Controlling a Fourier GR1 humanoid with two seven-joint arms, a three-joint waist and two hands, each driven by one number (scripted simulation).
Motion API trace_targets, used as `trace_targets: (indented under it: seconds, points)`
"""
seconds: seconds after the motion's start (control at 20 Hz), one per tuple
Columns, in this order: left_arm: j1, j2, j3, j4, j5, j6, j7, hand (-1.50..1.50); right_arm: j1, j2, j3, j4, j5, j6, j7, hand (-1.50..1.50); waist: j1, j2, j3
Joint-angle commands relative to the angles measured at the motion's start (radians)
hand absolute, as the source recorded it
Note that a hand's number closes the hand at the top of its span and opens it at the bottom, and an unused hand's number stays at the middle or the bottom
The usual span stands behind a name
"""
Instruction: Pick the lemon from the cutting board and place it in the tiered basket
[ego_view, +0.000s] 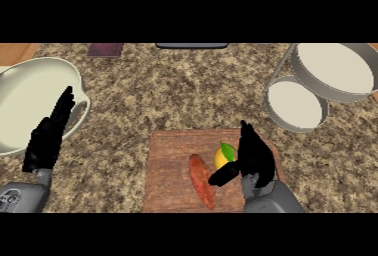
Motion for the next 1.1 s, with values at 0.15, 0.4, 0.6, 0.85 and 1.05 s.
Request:
trace_targets:
  seconds: [0.15, 0.4, 0.6, 0.85, 1.05]
  points:
    - [-0.048, 0.005, 0.044, 0.043, -0.004, -0.031, -0.003, 0.0, 0.014, 0.015, 0.036, -0.009, -0.03, -0.013, 0.196, -1.5, -0.006, 0.0, 0.0]
    - [-0.018, -0.031, 0.016, 0.001, -0.028, -0.024, 0.008, 0.0, -0.065, 0.015, 0.0, 0.222, -0.088, -0.12, 0.067, -1.5, 0.011, 0.003, 0.001]
    - [-0.029, -0.034, 0.03, 0.016, -0.038, -0.032, 0.016, 0.0, -0.023, 0.015, 0.061, 0.2, -0.12, -0.156, 0.095, -1.5, 0.004, 0.002, 0.001]
    - [-0.011, -0.04, 0.043, -0.005, -0.034, -0.039, 0.021, 0.0, -0.11, 0.014, 0.071, 0.266, -0.133, 0.057, 0.01, 1.5, 0.006, 0.002, 0.0]
    - [0.002, -0.068, 0.035, -0.019, -0.078, -0.017, 0.025, 0.0, -0.097, 0.014, 0.088, 0.287, -0.115, -0.033, -0.007, 1.5, 0.002, 0.001, 0.001]
